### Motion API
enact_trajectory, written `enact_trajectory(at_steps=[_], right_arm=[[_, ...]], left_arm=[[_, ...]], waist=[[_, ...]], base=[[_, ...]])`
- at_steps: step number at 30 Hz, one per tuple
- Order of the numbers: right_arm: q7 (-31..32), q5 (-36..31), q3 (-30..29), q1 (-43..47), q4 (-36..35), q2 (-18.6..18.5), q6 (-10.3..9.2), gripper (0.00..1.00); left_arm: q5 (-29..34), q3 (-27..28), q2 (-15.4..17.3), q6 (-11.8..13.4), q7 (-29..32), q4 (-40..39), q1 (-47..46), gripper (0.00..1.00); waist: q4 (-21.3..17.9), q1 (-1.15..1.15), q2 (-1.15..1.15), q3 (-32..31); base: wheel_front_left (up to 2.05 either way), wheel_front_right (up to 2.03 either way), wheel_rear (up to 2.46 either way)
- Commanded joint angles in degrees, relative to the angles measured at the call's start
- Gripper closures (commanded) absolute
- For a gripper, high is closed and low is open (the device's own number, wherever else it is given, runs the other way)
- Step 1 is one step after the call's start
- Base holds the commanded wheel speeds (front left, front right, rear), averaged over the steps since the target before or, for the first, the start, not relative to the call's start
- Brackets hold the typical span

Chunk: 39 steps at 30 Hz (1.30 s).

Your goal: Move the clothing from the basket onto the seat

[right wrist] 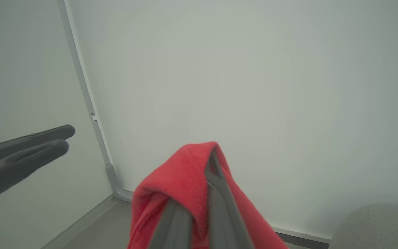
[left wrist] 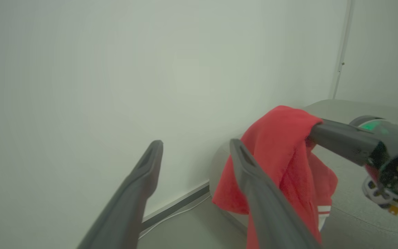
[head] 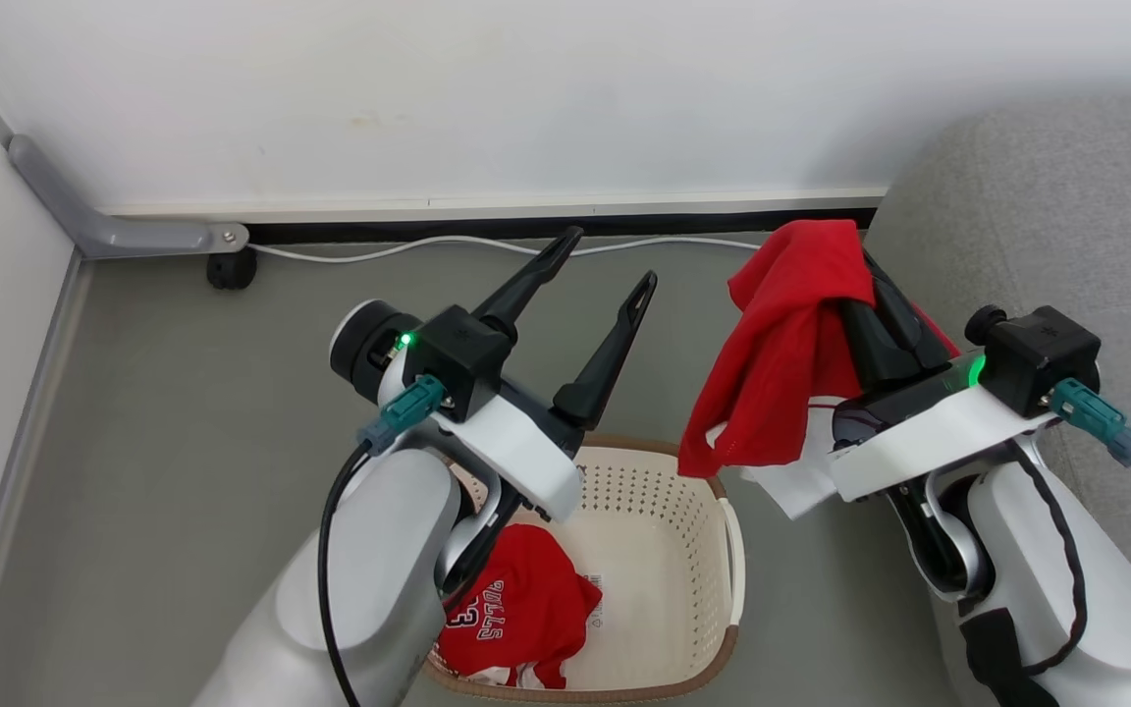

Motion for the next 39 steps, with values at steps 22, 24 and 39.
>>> enact_trajectory(at_steps=[22,24,39], right_arm=[[-0.3,-0.7,-7.8,3.1,-6.1,-0.7,0.23,1.0],[-0.3,-0.8,-8.3,3.3,-6.5,-1.0,0.23,1.0],[-0.3,-0.8,-11.9,5.6,-9.8,-1.5,0.23,1.0]], left_arm=[[-1.4,-4.9,0.7,-1.1,-0.3,1.0,6.4,0.0],[-1.8,-5.5,0.7,-1.1,-0.3,0.8,6.5,0.0],[-2.8,-6.8,1.8,-1.1,-0.3,-1.1,7.5,0.0]], waist=[[-16.5,0.0,0.0,-4.0],[-18.0,0.0,0.0,-4.5],[-29.7,0.0,0.0,-4.8]], base=[[0.0,0.0,0.0],[0.0,0.0,0.0],[0.0,0.0,0.0]])
